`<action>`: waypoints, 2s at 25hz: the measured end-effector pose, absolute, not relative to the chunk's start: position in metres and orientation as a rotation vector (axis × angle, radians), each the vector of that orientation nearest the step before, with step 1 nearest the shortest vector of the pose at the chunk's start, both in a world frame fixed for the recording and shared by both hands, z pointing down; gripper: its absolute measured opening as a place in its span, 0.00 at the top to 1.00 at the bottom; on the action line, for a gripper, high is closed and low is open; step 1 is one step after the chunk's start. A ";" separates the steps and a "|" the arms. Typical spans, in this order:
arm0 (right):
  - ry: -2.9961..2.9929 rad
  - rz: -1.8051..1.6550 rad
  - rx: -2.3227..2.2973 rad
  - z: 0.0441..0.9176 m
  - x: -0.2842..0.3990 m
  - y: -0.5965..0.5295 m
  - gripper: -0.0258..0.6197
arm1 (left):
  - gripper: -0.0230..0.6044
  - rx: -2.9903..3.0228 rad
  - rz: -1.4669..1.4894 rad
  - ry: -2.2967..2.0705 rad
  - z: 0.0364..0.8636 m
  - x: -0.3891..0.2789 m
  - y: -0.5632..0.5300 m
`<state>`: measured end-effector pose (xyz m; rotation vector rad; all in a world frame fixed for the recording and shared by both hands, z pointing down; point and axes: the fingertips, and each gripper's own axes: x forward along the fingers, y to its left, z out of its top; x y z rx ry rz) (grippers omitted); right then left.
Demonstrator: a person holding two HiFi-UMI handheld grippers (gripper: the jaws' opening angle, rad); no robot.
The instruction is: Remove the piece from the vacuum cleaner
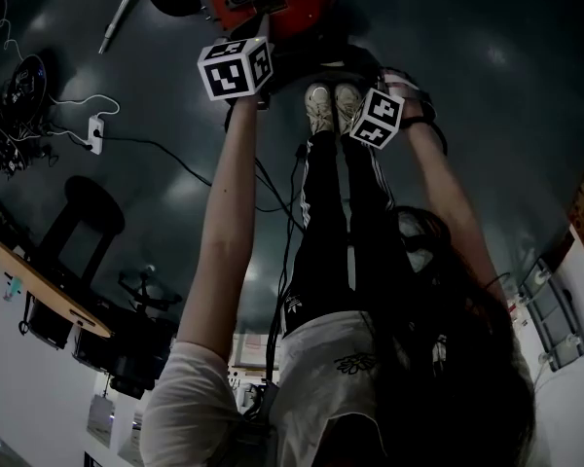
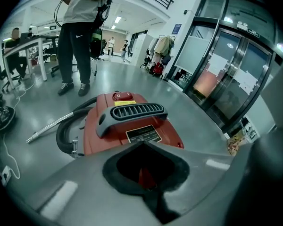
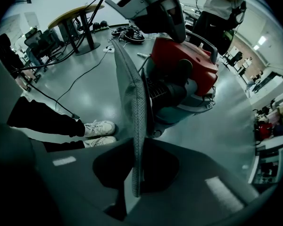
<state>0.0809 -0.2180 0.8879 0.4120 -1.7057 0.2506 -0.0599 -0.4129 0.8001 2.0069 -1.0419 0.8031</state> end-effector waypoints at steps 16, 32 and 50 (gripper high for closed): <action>-1.720 0.365 0.441 0.881 0.070 -0.162 0.91 | 0.96 2.004 0.796 -1.060 0.803 -0.062 -0.418; -1.830 0.317 0.741 0.705 0.061 -0.225 0.91 | 0.96 2.106 0.609 -1.079 0.632 -0.047 -0.372; -2.293 0.092 1.499 0.271 0.058 -0.381 0.90 | 0.96 2.593 -0.108 -1.553 0.202 -0.053 -0.393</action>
